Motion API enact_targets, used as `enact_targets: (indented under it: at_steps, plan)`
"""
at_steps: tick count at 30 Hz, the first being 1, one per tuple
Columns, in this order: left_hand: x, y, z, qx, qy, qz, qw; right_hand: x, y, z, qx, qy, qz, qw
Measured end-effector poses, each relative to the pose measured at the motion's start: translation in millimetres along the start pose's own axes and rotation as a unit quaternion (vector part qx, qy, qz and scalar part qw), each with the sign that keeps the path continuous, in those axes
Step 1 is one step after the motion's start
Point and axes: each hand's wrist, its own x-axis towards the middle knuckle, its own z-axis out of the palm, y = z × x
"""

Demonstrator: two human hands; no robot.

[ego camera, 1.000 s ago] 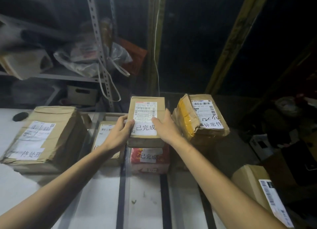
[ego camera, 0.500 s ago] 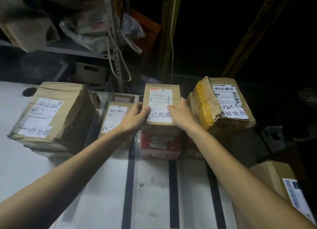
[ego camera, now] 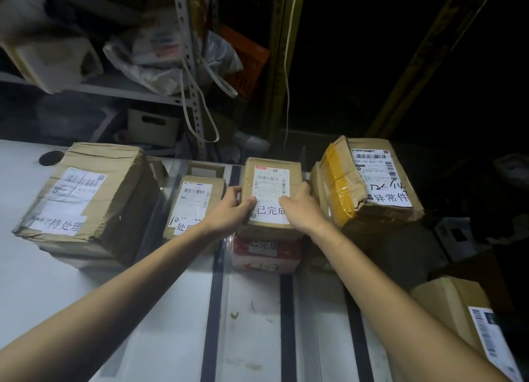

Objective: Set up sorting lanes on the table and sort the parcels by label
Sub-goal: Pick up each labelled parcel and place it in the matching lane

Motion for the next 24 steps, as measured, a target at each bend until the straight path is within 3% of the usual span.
enact_targets:
  at_steps: [6, 12, 24]
  plan:
    - [-16.3, 16.5, 0.3, 0.017, 0.034, 0.034, 0.999, -17.3, -11.8, -7.2, -0.089, 0.032, -0.073, 0.993]
    - [-48.9, 22.6, -26.9, 0.107, 0.088, 0.064, 0.988, -37.0, -39.3, -3.9, -0.111, 0.019, -0.179, 0.977]
    - [-167.6, -7.0, -148.4, 0.103, 0.250, 0.068, 0.960, -102.1, -152.1, 94.6, -0.098, -0.132, -0.302, 0.939]
